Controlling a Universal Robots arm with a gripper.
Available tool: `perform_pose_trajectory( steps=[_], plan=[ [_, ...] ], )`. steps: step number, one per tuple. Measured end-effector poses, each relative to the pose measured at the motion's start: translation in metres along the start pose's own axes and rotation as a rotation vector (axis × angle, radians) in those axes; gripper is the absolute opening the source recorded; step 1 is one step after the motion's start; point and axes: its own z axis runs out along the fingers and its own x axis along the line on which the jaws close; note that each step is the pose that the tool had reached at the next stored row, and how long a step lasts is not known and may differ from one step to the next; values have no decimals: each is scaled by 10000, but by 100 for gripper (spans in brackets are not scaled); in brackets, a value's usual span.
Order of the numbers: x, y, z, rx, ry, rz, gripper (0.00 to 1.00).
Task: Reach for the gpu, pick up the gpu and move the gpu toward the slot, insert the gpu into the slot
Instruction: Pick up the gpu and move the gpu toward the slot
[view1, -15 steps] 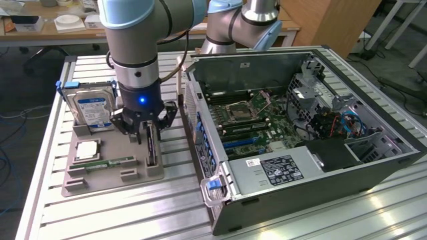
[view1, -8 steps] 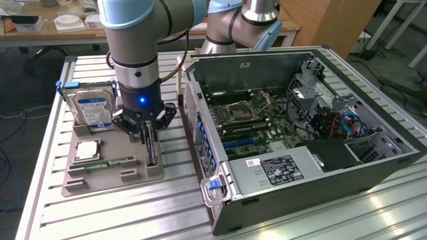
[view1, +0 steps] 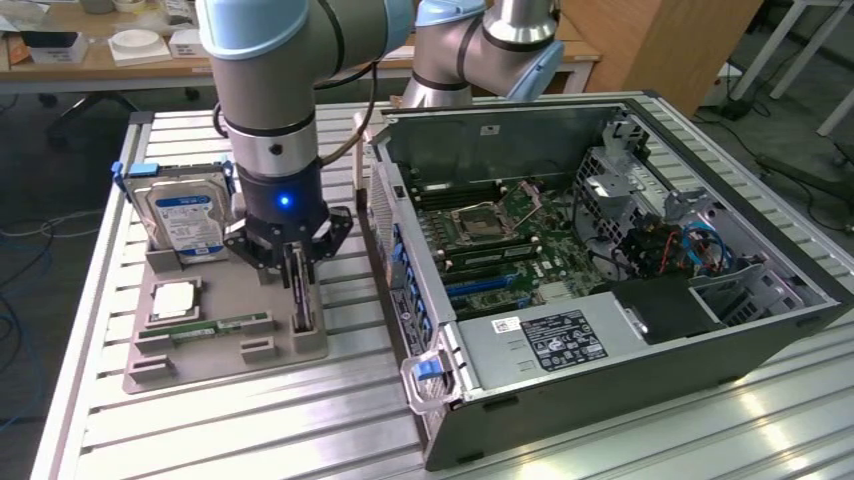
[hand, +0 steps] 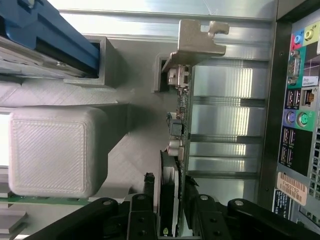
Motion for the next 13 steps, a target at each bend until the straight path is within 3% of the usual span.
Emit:
perform_pose_trajectory(
  steps=[9, 13],
  plan=[
    [0, 0, 3, 2, 10, 233, 36],
    [0, 0, 2, 3, 11, 232, 27]
  ],
)
